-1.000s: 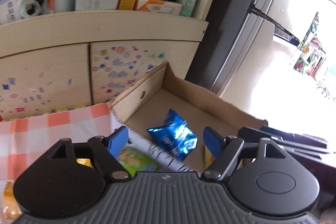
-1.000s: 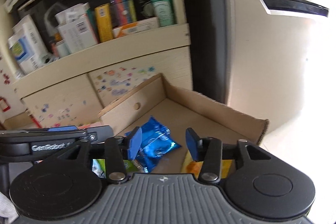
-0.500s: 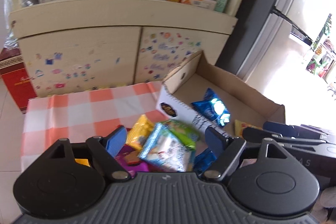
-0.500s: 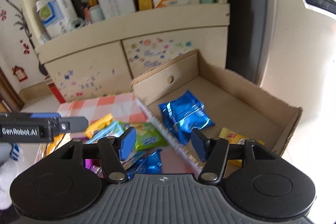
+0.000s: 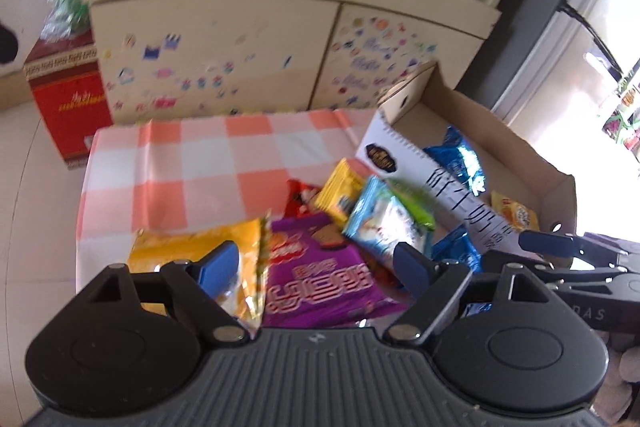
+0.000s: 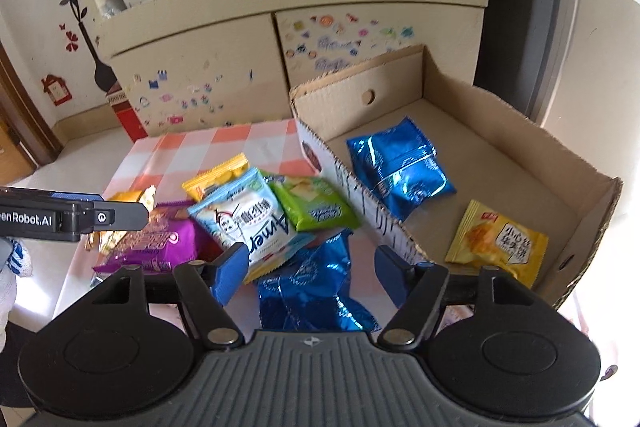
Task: Organize snacks
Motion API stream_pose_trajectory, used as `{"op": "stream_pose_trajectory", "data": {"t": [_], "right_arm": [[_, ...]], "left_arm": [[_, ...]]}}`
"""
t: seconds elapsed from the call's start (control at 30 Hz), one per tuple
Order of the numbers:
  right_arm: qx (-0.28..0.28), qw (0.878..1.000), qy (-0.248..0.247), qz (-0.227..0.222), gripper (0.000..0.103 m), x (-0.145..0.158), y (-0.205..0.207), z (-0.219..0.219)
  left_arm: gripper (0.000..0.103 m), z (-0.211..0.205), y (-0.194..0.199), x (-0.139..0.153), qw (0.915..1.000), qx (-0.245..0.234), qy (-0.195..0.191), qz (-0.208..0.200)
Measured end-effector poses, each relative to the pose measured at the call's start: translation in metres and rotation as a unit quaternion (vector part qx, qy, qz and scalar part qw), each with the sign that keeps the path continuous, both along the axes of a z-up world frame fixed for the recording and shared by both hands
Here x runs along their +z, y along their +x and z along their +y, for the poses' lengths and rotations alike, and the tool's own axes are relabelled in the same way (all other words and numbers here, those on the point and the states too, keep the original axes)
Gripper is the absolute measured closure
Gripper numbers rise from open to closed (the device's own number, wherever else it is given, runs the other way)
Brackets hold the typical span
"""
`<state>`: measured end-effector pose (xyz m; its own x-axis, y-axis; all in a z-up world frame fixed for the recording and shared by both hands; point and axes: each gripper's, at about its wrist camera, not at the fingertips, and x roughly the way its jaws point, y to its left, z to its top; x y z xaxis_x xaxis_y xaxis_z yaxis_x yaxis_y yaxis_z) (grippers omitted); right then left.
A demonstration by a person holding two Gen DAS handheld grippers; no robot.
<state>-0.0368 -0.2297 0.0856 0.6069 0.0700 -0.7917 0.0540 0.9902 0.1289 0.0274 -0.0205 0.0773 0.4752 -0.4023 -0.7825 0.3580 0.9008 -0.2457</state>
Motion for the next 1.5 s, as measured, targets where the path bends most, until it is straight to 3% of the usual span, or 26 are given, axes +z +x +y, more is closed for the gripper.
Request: {"op": "stream_pose_trajectory", "data": {"t": [0.23,0.4,0.9,1.0,1.1,1.2,1.27,1.37,1.5], "right_arm": [[0.008,1.0,-0.004,0.021,0.021,-0.011,0.004,0.008],[0.013,0.999,-0.009,0.035,0.015,-0.019,0.008,0.012],[0.018,0.996,-0.049,0.068,0.013,-0.046,0.019,0.027],[0.014,0.995,-0.06,0.073,0.016,-0.049,0.021,0.029],[0.013,0.995,-0.058,0.076,0.029,-0.051,0.021,0.029],[0.014,0.996,-0.052,0.072,0.031,-0.051,0.021,0.028],[0.017,0.996,-0.048,0.068,0.036,-0.05,0.021,0.028],[0.028,0.997,-0.045,0.063,0.037,-0.047,0.019,0.03],[0.038,0.997,-0.027,0.058,0.039,-0.043,0.016,0.03]], "left_arm": [[0.014,0.024,0.013,0.003,0.9991,0.04,-0.015,0.003],[0.013,0.03,0.024,-0.017,0.9979,0.059,-0.001,0.029],[0.001,0.028,0.033,-0.044,0.9961,0.067,0.057,0.013],[0.001,0.028,0.032,-0.047,0.9962,0.065,0.058,0.004],[0.001,0.03,0.031,-0.048,0.9964,0.065,0.054,0.002],[0.008,0.032,0.029,-0.047,0.9965,0.065,0.052,-0.004],[0.018,0.034,0.027,-0.044,0.997,0.059,0.05,-0.01],[0.033,0.031,0.02,-0.038,0.9975,0.029,0.056,-0.032],[0.04,0.026,0.009,-0.032,0.9966,-0.016,0.063,-0.05]]}}
